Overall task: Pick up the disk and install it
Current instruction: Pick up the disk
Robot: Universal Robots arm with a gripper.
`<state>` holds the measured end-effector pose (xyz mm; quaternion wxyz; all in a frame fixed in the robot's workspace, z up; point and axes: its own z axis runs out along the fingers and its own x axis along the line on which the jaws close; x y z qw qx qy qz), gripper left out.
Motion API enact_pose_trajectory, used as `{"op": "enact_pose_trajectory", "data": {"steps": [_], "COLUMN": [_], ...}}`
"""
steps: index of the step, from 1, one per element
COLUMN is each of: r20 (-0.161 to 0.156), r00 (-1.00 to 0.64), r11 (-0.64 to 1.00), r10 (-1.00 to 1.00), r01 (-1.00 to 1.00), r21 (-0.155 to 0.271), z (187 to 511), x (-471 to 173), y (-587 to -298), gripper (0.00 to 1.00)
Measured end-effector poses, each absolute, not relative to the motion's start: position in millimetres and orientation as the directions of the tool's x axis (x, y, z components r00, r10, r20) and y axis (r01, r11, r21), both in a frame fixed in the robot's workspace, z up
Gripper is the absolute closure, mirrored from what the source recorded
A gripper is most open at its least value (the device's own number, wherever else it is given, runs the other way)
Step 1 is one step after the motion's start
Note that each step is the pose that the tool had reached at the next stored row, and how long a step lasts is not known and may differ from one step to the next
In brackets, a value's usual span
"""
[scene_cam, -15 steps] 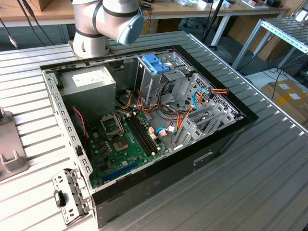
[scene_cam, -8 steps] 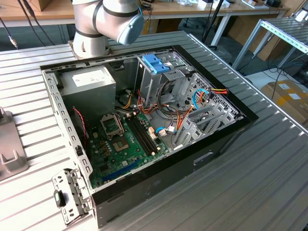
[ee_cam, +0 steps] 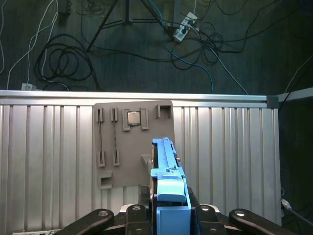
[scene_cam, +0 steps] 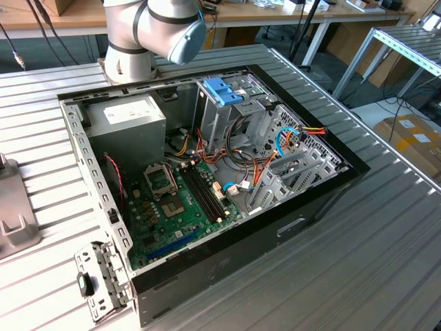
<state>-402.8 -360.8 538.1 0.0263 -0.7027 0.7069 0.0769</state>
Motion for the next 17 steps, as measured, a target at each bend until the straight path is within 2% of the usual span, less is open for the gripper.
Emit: {"op": "enact_pose_trajectory", "data": {"steps": [17], "r20": [-0.145], "r00": [-0.011], "r11": [0.001], "r10": [-0.989], "r01": [-0.997], "r21": [0.072], "z": [538.1], "x": [-392.8], "y": [-360.8], "gripper": [0.63]}}
